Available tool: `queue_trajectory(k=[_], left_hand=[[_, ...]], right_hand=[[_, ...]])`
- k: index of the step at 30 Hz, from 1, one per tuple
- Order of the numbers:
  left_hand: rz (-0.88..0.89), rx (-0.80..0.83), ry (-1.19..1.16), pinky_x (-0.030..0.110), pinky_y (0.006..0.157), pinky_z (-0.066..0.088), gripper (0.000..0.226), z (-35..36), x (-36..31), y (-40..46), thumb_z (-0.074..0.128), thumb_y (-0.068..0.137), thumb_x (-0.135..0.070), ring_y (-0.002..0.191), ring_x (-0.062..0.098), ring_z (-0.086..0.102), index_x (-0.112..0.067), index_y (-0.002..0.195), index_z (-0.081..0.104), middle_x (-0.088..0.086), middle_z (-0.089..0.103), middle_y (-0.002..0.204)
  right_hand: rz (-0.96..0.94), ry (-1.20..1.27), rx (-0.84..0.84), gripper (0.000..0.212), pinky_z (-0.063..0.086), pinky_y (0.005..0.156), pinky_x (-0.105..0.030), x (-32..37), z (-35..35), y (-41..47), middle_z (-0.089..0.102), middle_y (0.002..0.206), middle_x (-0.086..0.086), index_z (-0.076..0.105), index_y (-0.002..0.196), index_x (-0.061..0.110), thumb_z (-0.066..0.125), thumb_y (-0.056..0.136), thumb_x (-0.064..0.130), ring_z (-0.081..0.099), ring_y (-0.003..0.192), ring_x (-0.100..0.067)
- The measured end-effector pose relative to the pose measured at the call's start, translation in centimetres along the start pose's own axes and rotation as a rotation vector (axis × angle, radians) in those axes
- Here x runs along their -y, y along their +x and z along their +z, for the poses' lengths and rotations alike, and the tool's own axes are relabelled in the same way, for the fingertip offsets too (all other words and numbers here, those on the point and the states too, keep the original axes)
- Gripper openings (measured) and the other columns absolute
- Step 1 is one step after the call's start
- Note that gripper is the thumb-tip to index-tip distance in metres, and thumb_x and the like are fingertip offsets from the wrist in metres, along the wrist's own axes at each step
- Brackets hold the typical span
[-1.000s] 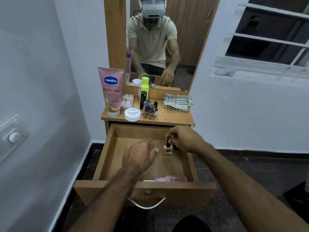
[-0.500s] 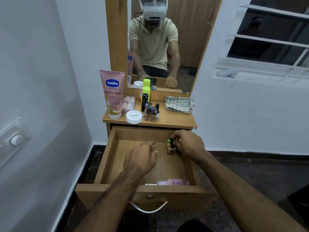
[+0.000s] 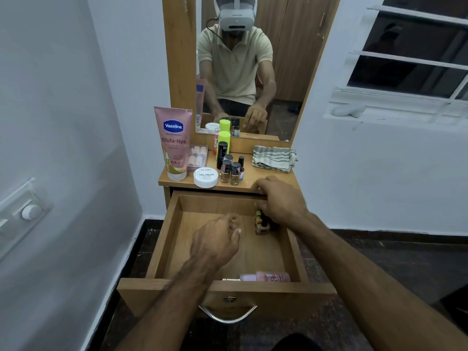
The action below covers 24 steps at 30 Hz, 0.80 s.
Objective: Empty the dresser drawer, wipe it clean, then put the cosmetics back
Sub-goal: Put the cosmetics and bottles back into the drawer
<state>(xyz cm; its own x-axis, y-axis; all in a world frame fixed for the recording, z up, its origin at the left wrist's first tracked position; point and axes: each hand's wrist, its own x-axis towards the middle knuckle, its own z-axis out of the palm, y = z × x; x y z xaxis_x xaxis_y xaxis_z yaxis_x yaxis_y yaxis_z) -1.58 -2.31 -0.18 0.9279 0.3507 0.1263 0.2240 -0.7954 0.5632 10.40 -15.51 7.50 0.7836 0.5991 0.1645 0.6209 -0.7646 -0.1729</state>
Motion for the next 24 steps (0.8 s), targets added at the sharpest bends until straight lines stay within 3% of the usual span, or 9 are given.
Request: queue_trajectory(k=[4, 9, 11, 14, 18, 21, 24], left_hand=[[0.002, -0.006, -0.011, 0.034, 0.083, 0.055, 0.043, 0.0, -0.1, 0.0, 0.056, 0.096, -0.040, 0.089, 0.007, 0.065, -0.034, 0.139, 0.052, -0.019, 0.068, 0.113], [0.004, -0.016, -0.023, 0.033, 0.084, 0.055, 0.044, -0.1, 0.0, -0.1, 0.057, 0.096, -0.039, 0.091, 0.007, 0.065, -0.034, 0.139, 0.052, -0.020, 0.069, 0.112], [0.007, -0.021, -0.028, 0.031, 0.083, 0.054, 0.043, -0.1, 0.1, -0.1, 0.057, 0.096, -0.039, 0.092, 0.007, 0.065, -0.034, 0.139, 0.052, -0.020, 0.069, 0.112], [0.008, -0.028, -0.030, 0.029, 0.081, 0.052, 0.044, 0.0, 0.0, -0.1, 0.057, 0.096, -0.039, 0.091, 0.007, 0.064, -0.034, 0.140, 0.052, -0.019, 0.069, 0.113], [0.004, -0.014, -0.038, 0.030, 0.081, 0.052, 0.044, 0.1, 0.1, 0.0, 0.056, 0.097, -0.038, 0.090, 0.007, 0.064, -0.033, 0.140, 0.051, -0.018, 0.069, 0.113], [-0.001, -0.039, -0.051, 0.033, 0.084, 0.053, 0.046, 0.1, 0.2, 0.0, 0.054, 0.098, -0.039, 0.095, 0.008, 0.065, -0.030, 0.143, 0.049, -0.019, 0.069, 0.112], [-0.004, -0.081, -0.092, 0.033, 0.079, 0.050, 0.045, 0.0, -0.1, -0.1, 0.048, 0.101, -0.038, 0.097, 0.010, 0.064, -0.027, 0.145, 0.042, -0.016, 0.068, 0.111]], right_hand=[[-0.053, 0.062, -0.109, 0.047, 0.049, 0.070, -0.033, 2.3, -1.1, 1.3, 0.058, 0.125, 0.010, 0.048, 0.141, 0.036, 0.063, 0.097, 0.028, 0.058, 0.097, -0.013], [-0.071, -0.027, -0.076, 0.060, 0.050, 0.072, -0.031, 3.7, -1.5, 2.7, 0.054, 0.139, 0.004, 0.035, 0.154, 0.036, 0.060, 0.099, 0.031, 0.060, 0.113, -0.019], [-0.060, -0.014, -0.070, 0.052, 0.049, 0.071, -0.031, 3.7, -1.2, 2.7, 0.056, 0.134, 0.004, 0.042, 0.147, 0.034, 0.061, 0.098, 0.035, 0.060, 0.110, -0.019], [-0.033, 0.099, -0.164, 0.032, 0.053, 0.074, -0.036, 3.5, -0.8, 2.8, 0.060, 0.116, 0.009, 0.056, 0.121, 0.031, 0.066, 0.094, 0.042, 0.060, 0.097, -0.014], [-0.004, 0.226, -0.219, 0.014, 0.050, 0.067, -0.034, 3.7, -0.8, 2.8, 0.067, 0.098, 0.013, 0.058, 0.097, 0.031, 0.069, 0.092, 0.037, 0.060, 0.085, -0.011], [0.024, 0.291, -0.232, 0.014, 0.045, 0.060, -0.031, 3.7, -0.9, 1.9, 0.065, 0.091, 0.016, 0.054, 0.095, 0.032, 0.068, 0.091, 0.032, 0.058, 0.076, -0.009], [0.019, 0.393, -0.135, 0.020, 0.052, 0.071, -0.033, 3.0, -1.3, 0.6, 0.064, 0.093, 0.016, 0.059, 0.108, 0.032, 0.069, 0.090, 0.030, 0.061, 0.084, -0.009]])
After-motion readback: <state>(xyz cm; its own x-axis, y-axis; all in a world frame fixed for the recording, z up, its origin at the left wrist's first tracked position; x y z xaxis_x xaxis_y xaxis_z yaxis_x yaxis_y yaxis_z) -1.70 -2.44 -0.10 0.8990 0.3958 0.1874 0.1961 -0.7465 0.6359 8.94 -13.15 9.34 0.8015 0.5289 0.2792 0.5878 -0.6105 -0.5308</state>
